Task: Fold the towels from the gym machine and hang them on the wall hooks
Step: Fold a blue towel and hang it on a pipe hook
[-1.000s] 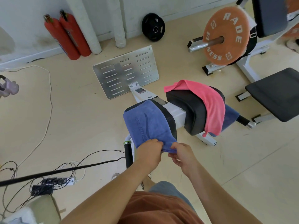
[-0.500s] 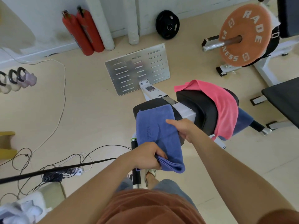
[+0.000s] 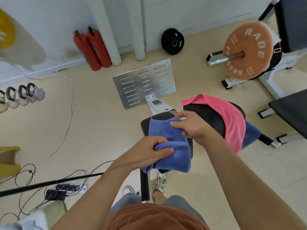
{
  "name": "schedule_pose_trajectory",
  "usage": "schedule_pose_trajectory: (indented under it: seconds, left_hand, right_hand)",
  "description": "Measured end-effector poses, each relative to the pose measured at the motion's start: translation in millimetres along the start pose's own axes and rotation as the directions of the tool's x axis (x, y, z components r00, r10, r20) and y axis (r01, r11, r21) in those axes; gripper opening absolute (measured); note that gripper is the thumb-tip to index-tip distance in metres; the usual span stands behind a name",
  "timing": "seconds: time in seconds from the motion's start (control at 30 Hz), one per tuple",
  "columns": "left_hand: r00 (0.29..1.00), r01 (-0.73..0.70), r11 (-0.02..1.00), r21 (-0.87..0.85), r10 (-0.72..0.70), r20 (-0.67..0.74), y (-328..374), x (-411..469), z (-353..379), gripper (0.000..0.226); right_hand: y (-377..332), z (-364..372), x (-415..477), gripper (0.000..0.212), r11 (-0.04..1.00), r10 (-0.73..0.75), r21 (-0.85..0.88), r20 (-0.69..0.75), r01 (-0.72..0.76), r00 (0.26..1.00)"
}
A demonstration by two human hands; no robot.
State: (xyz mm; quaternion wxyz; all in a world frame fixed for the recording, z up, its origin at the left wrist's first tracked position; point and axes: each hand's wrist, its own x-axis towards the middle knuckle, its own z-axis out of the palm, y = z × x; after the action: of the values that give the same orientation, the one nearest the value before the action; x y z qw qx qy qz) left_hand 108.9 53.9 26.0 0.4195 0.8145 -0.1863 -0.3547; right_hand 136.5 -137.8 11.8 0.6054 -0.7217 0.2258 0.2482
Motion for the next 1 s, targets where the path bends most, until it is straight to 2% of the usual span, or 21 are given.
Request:
schedule_pose_trajectory:
  seconds: [0.1, 0.17, 0.37, 0.63, 0.83, 1.0]
  left_hand:
    - [0.987, -0.102, 0.995, -0.014, 0.100, -0.126, 15.6, -8.4, -20.8, 0.010]
    - [0.964, -0.140, 0.990, -0.005, 0.135, -0.231, 22.8, -12.5, -29.8, 0.013]
    - [0.866, -0.174, 0.983, 0.050, 0.177, -0.467, 41.0, -29.0, -38.8, 0.016]
    - [0.655, -0.270, 0.940, 0.209, 0.338, -0.676, 54.4, -43.6, -51.6, 0.009]
    - [0.652, -0.252, 0.949, 0.188, 0.310, -0.692, 57.4, -51.2, -54.6, 0.015]
    - [0.665, -0.231, 0.948, 0.217, 0.317, -0.676, 63.3, -52.7, -59.5, 0.014]
  right_hand:
    - [-23.1, 4.6, -29.5, 0.011, 0.990, -0.141, -0.011, 0.035, 0.142, 0.989]
    - [-34.1, 7.3, -46.6, 0.009, 0.981, -0.191, -0.036, 0.043, 0.193, 0.981]
    - [-56.9, 17.7, -83.6, 0.006, 0.950, -0.302, 0.092, 0.043, 0.297, 0.952]
    - [-77.3, 25.9, -109.9, 0.003, 0.921, -0.389, 0.041, 0.052, 0.388, 0.920]
    - [-88.4, 30.7, -119.9, 0.004, 0.887, -0.437, -0.134, 0.062, 0.442, 0.897]
    - [-96.7, 35.6, -126.5, 0.009, 0.794, -0.540, -0.302, 0.051, 0.528, 0.840]
